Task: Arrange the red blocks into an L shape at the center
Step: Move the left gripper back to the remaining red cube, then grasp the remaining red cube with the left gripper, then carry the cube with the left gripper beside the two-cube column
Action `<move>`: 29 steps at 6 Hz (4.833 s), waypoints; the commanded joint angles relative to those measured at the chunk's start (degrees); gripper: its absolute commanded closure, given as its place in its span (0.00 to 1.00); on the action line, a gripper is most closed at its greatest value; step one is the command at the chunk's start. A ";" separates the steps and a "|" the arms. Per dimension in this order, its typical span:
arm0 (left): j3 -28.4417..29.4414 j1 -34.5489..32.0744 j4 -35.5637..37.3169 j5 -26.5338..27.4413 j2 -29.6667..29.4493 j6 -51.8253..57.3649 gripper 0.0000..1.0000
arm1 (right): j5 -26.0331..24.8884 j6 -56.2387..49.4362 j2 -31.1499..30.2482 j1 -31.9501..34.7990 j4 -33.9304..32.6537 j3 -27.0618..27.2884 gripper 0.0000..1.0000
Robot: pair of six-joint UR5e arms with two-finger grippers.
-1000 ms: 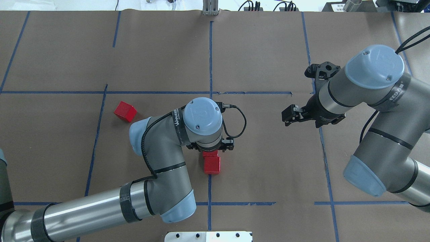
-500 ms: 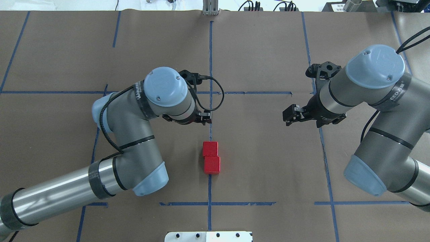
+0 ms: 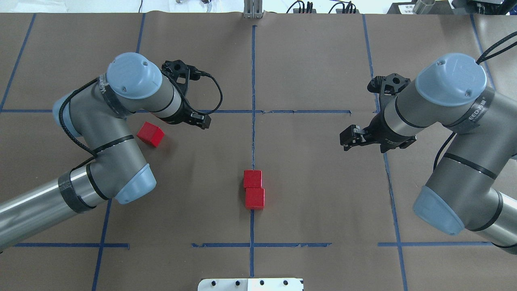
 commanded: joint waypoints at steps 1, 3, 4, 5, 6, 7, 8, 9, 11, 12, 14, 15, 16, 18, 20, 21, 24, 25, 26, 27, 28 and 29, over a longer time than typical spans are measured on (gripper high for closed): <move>-0.35 -2.03 -2.37 -1.99 3.62 3.41 0.18 | -0.02 -0.63 -0.08 0.72 0.00 -0.11 0.00; 0.43 -3.71 -2.47 -2.61 4.87 7.11 0.18 | 0.15 -0.54 0.00 1.43 0.00 0.06 0.00; 0.70 -3.36 -2.38 -2.69 4.87 6.51 0.18 | 0.24 -0.54 -0.08 1.34 -0.09 -0.11 0.00; 0.62 -3.18 -1.86 -2.69 4.78 6.41 0.17 | 0.41 -0.63 -0.17 1.43 0.00 -0.02 0.00; 1.49 -2.66 -1.94 -2.61 4.61 6.41 0.17 | 0.41 -0.63 -0.17 1.43 0.00 -0.19 0.00; 1.49 -3.00 -2.03 -2.61 4.87 7.37 0.17 | 0.24 -0.54 -0.17 1.26 -0.09 -0.37 0.00; 1.58 -3.53 -1.95 -2.61 5.30 7.38 0.16 | 0.24 -0.28 -0.17 1.25 0.00 -0.28 0.00; 1.50 -3.62 -2.38 -2.69 6.87 7.38 0.13 | 0.24 -0.45 -0.17 1.25 0.00 -0.28 0.00; 1.58 -3.62 -2.38 -2.87 8.12 6.94 0.10 | 0.24 -0.45 -0.17 1.25 0.00 -0.28 0.00; 1.67 -3.45 -2.38 -3.13 8.21 6.77 0.08 | 0.24 -0.45 -0.17 1.25 0.00 -0.28 0.00; 3.33 -3.01 -2.56 -3.22 7.95 6.94 0.07 | 0.24 -0.54 -0.08 1.17 0.00 -0.37 0.00; 3.34 -2.92 -3.43 -3.92 7.68 6.94 0.07 | 0.24 -0.45 0.00 1.17 0.00 -0.37 0.00; 3.69 -2.83 -3.44 -4.71 7.42 6.94 0.09 | 0.24 -0.54 0.01 1.17 -0.09 -0.37 0.00; 3.60 -2.83 -3.44 -4.80 7.15 6.85 0.79 | 0.24 -0.45 -0.08 1.17 -0.09 -0.37 0.00; 2.21 -2.74 -1.52 -4.80 6.10 1.28 1.00 | 0.24 -0.02 0.00 1.08 -0.09 -0.37 0.00; 0.89 -2.74 0.32 -6.98 4.62 -5.82 1.00 | 0.24 0.16 0.27 1.08 0.00 -0.28 0.00; -5.35 -1.00 10.86 -3.86 0.15 -41.42 1.00 | 0.24 0.16 0.45 1.17 -0.09 -0.37 0.00; -5.97 1.71 14.19 -3.66 -1.70 -48.45 1.00 | 0.24 0.07 0.45 1.17 0.00 -0.28 0.00; -7.37 3.31 14.84 -1.75 -2.33 -65.49 1.00 | 0.24 0.16 0.53 1.17 0.00 -0.20 0.00; -7.38 6.80 14.84 3.58 -3.90 -79.32 1.00 | 0.24 0.16 0.45 1.17 0.00 -0.20 0.00; -6.95 10.58 15.02 6.51 -4.70 -87.46 1.00 | 0.33 0.16 0.18 1.25 0.00 -0.11 0.00; -7.12 11.23 17.37 6.53 -4.62 -92.33 1.00 | 0.41 0.16 0.01 1.25 -0.09 0.07 0.00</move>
